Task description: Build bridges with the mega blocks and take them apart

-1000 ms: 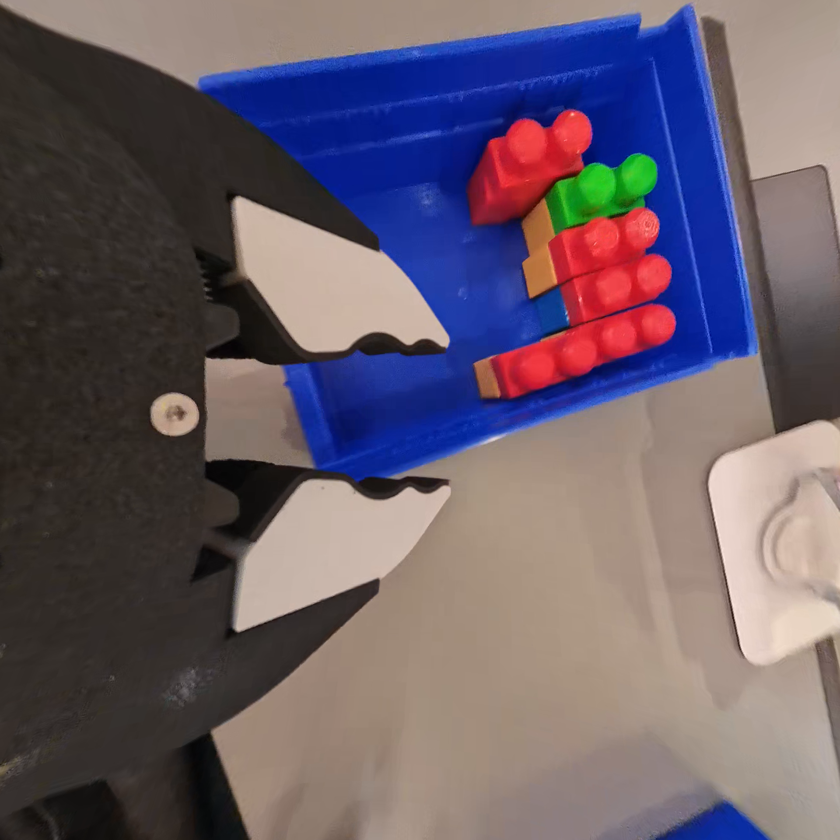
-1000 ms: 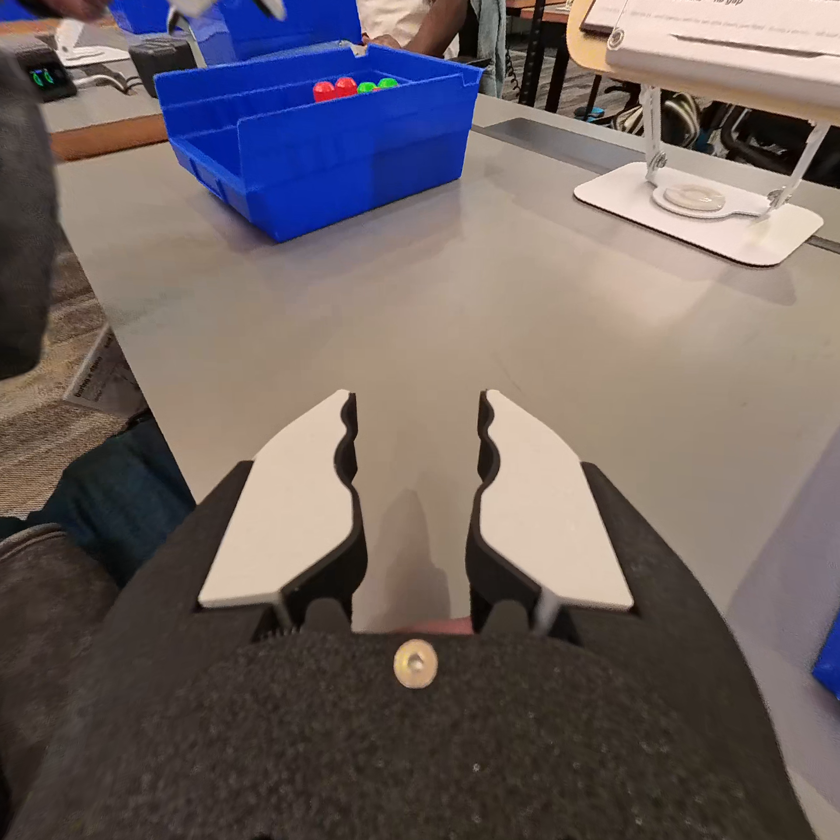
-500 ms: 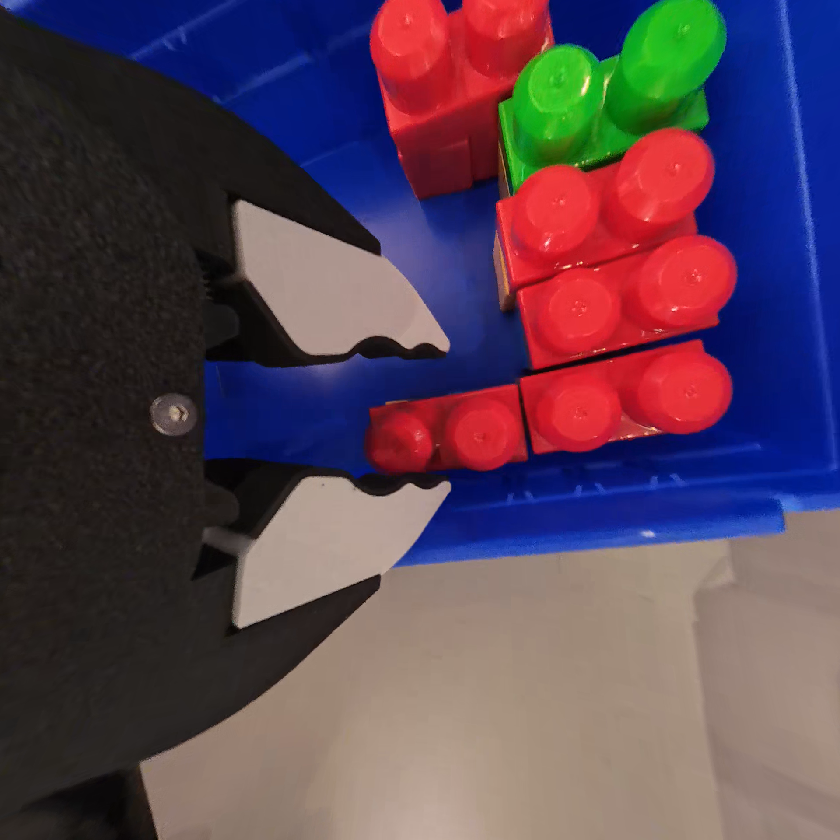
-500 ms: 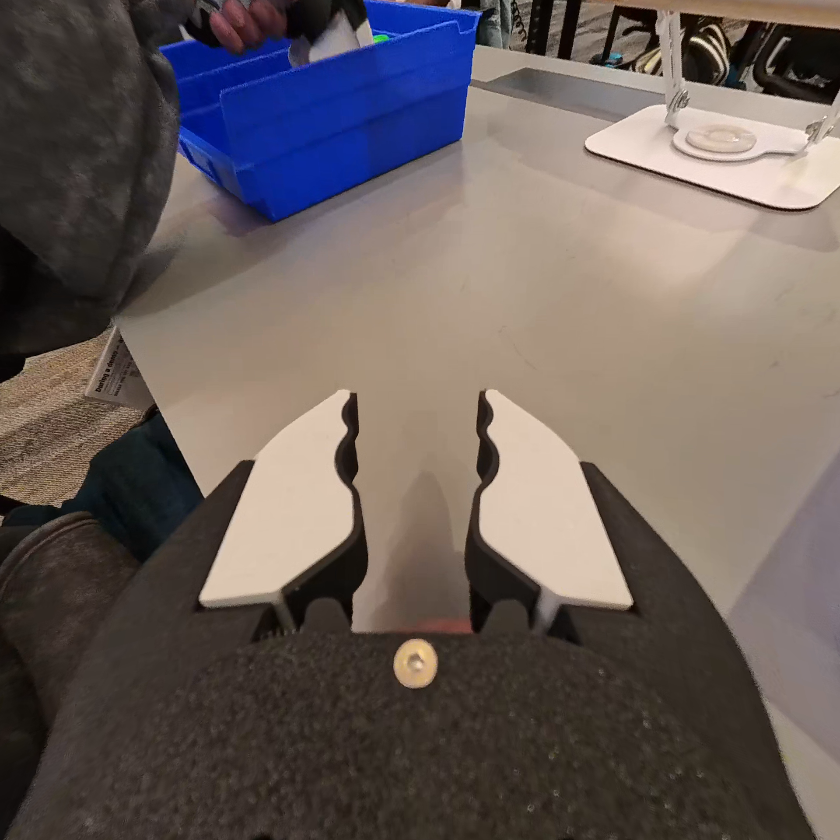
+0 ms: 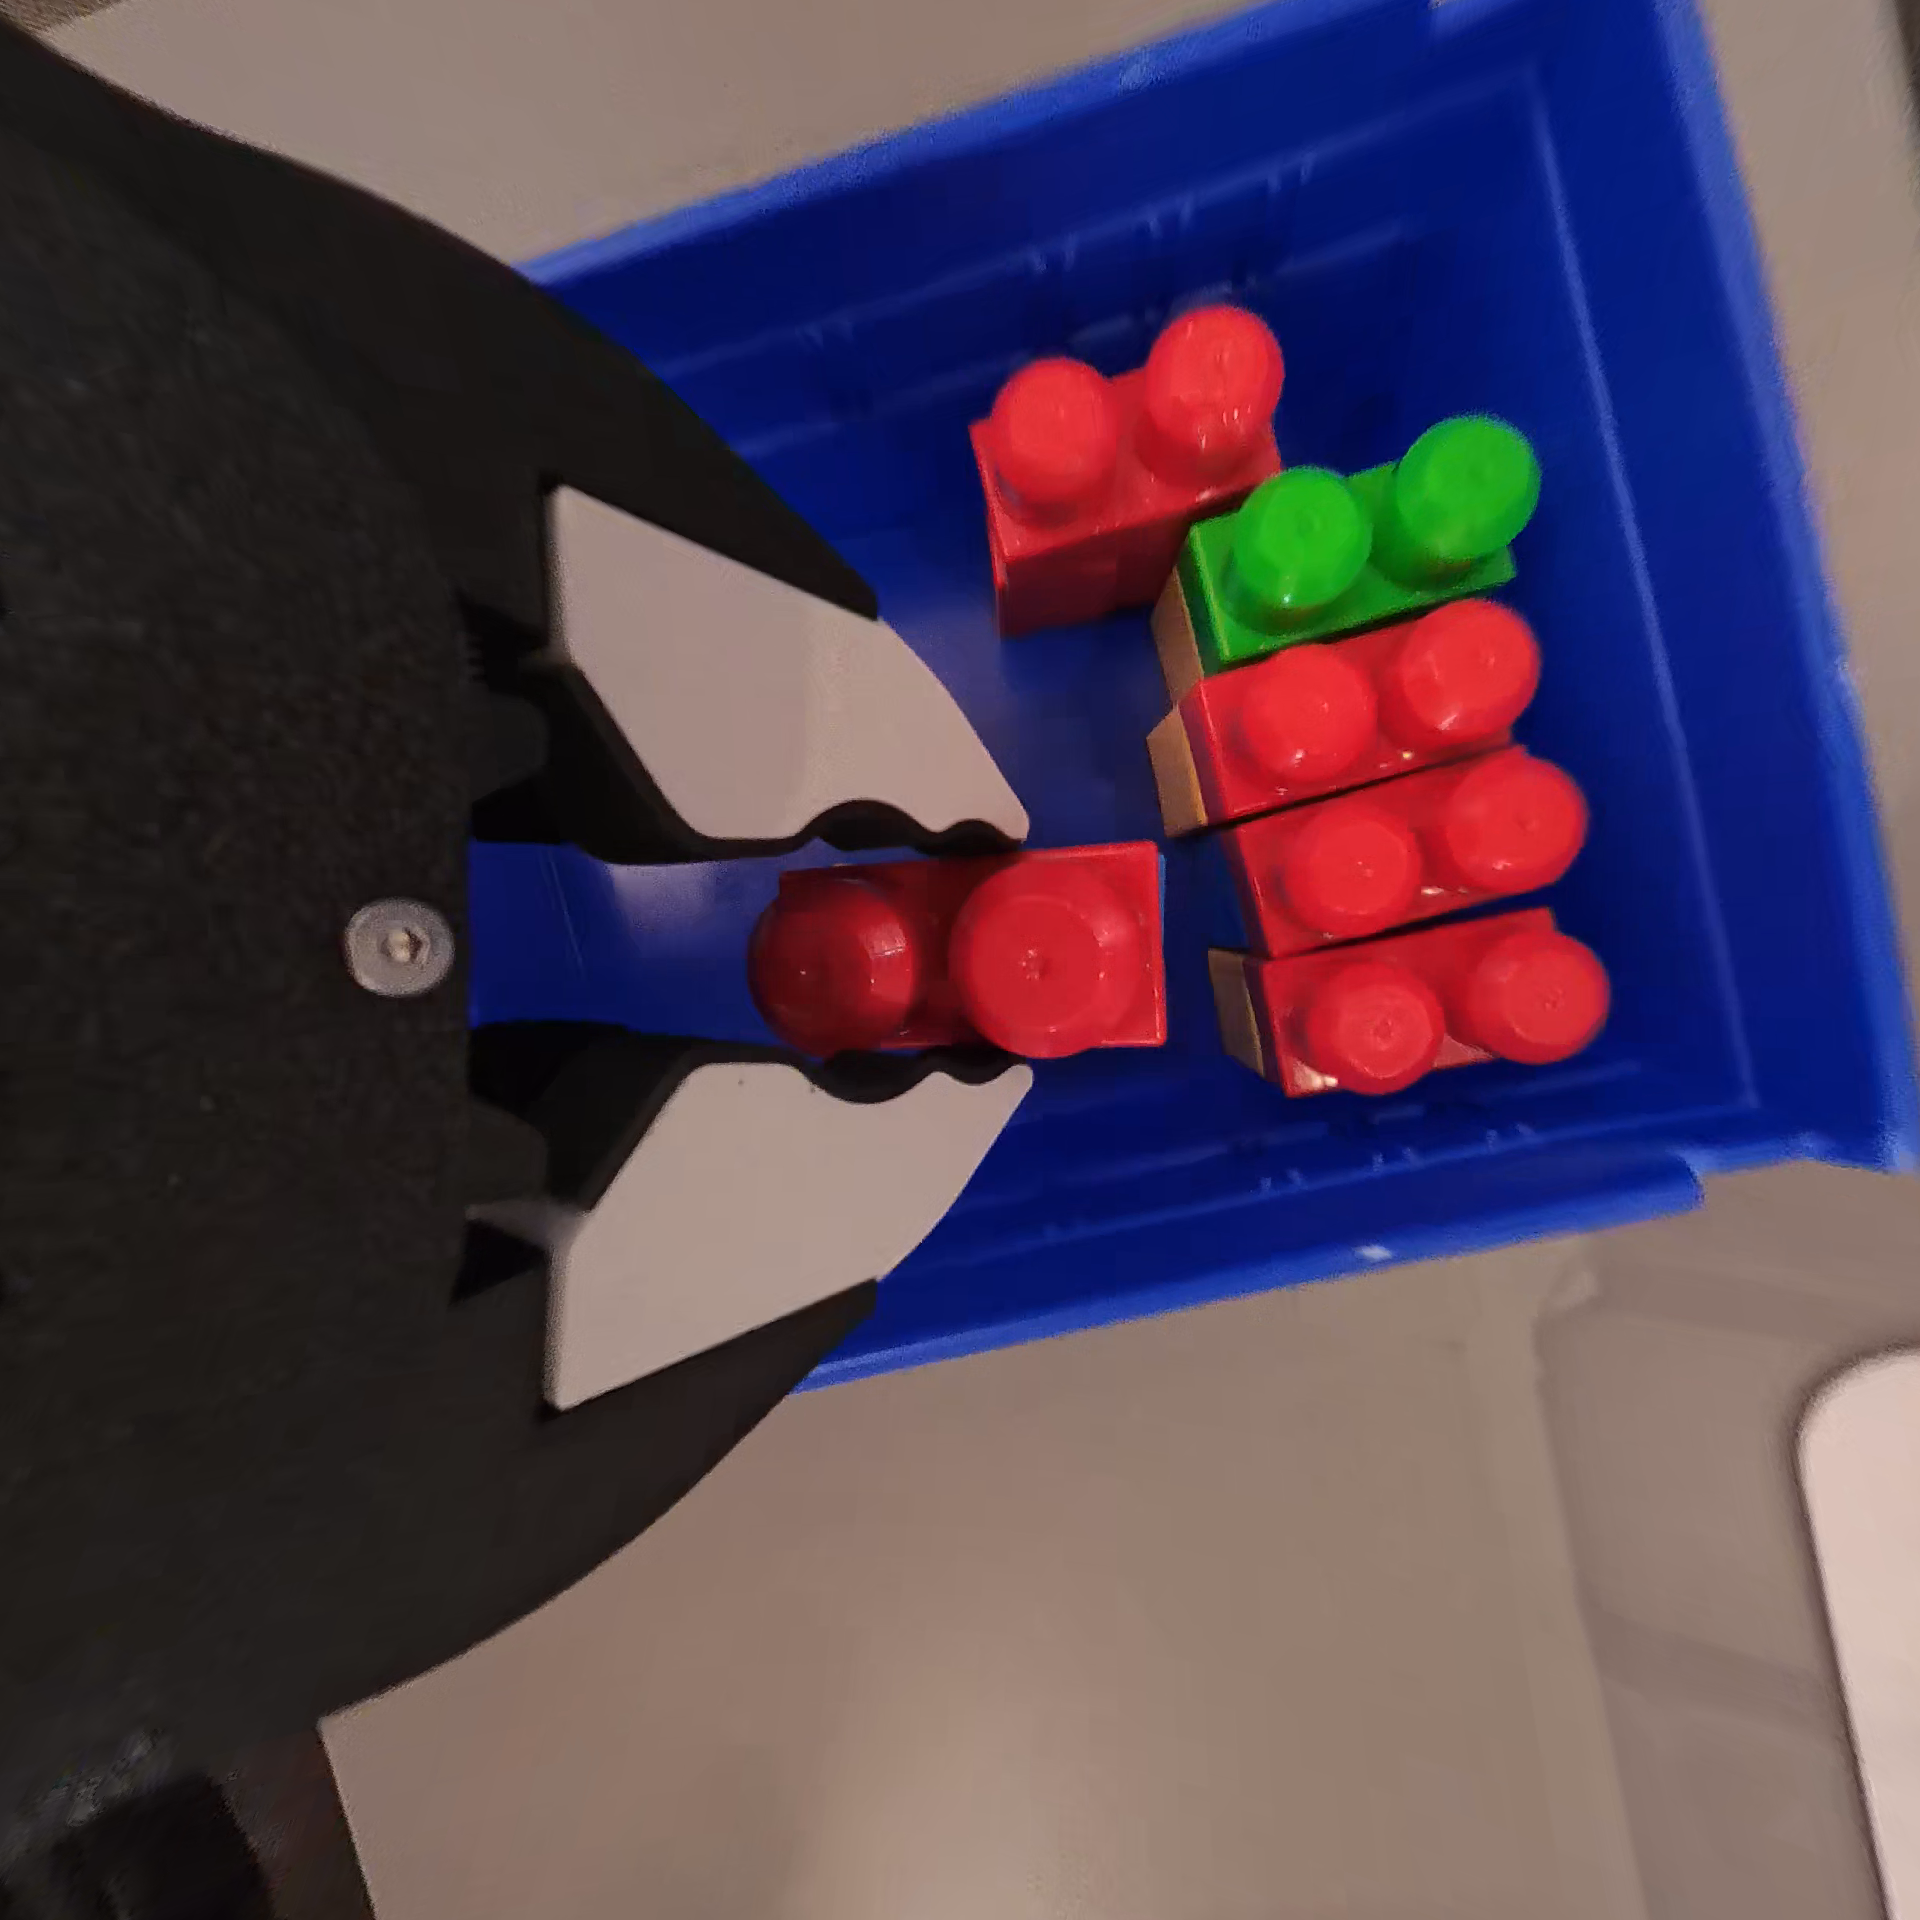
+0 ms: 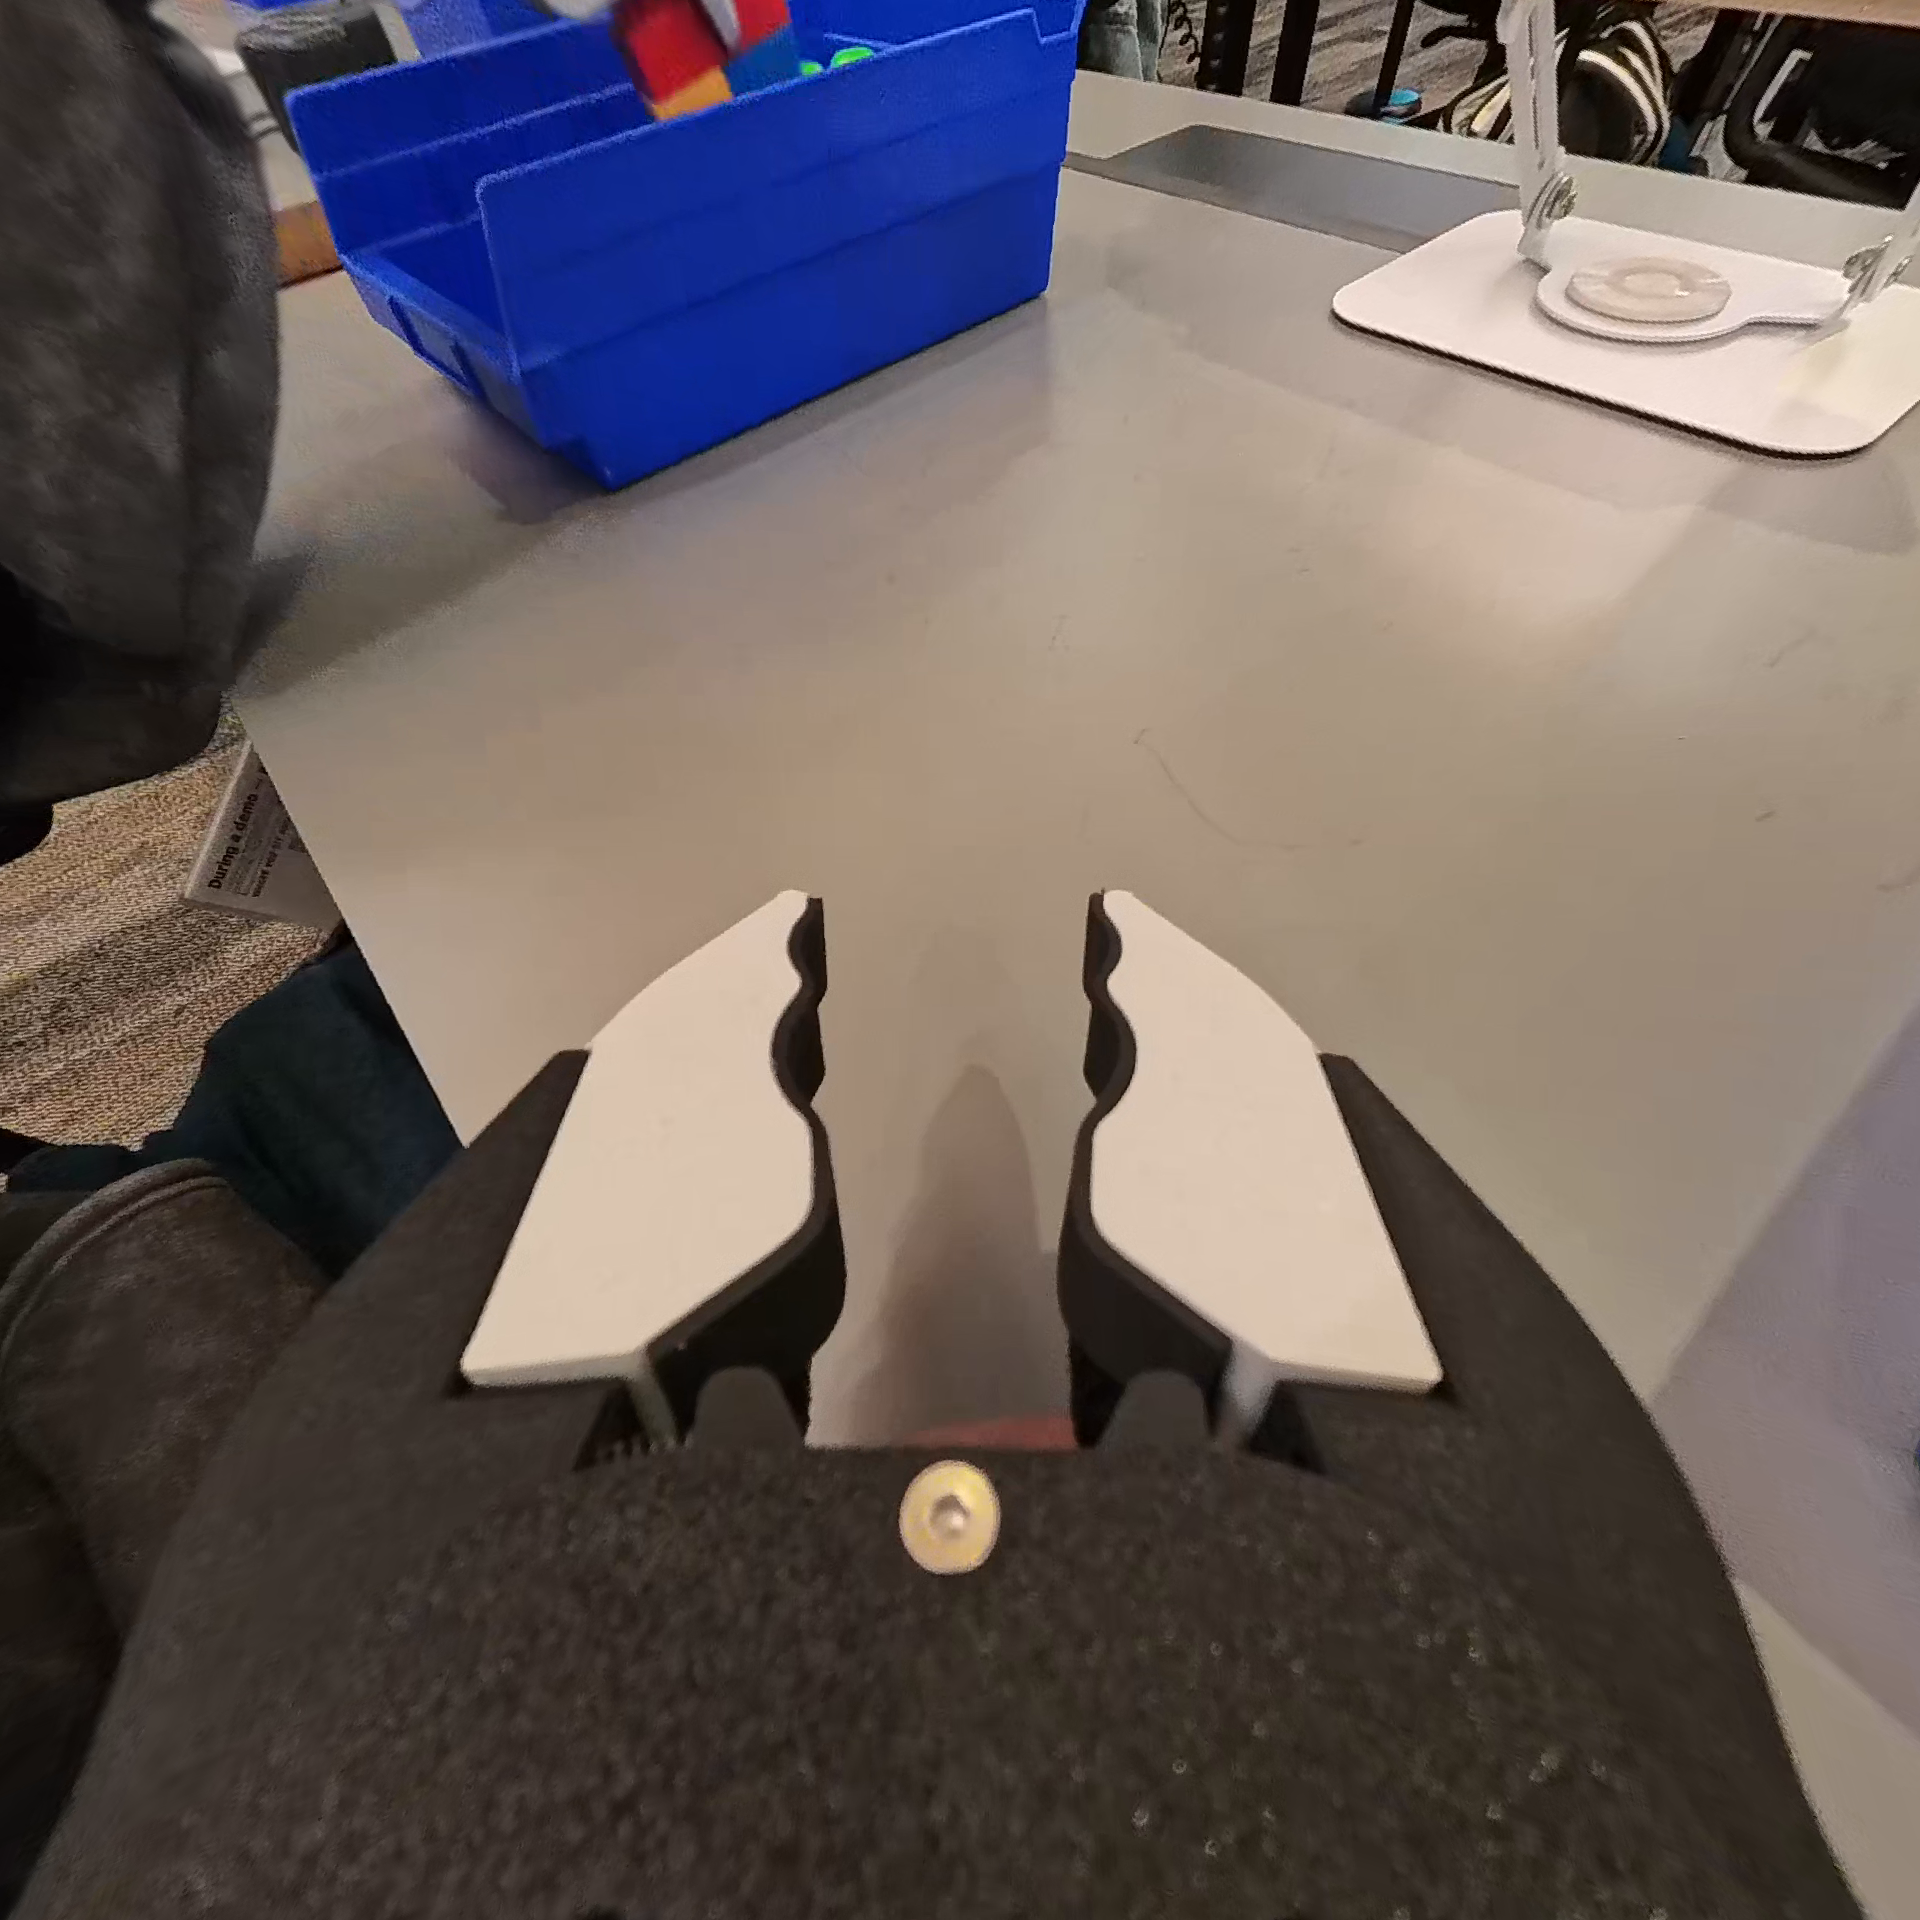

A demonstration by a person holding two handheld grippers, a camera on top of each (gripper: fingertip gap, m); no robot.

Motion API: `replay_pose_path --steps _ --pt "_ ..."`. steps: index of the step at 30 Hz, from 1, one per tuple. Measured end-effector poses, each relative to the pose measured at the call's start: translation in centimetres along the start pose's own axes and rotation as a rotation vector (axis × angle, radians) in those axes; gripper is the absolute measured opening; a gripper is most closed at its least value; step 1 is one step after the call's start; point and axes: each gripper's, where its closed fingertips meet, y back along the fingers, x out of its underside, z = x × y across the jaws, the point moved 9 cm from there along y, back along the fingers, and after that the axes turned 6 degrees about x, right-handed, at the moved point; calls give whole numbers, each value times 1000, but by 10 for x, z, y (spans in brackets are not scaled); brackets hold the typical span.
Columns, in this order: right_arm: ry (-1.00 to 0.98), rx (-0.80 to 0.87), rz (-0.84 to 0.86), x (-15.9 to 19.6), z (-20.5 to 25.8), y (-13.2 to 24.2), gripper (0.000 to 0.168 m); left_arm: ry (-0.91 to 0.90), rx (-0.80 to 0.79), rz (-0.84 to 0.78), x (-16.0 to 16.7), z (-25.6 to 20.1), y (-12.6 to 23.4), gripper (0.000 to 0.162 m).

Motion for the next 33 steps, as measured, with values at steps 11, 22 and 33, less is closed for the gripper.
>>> replay_pose_path --steps 11,22,33 --pt "-145 -117 -74 -10 -3 -6 47 -209 392 -443 67 -104 70 34" --pt "-469 -675 -343 -47 3 -26 59 -273 1098 -504 118 -221 15 34" --pt "-473 -719 -309 -38 19 -35 51 -261 1242 -451 131 -242 -17 34"
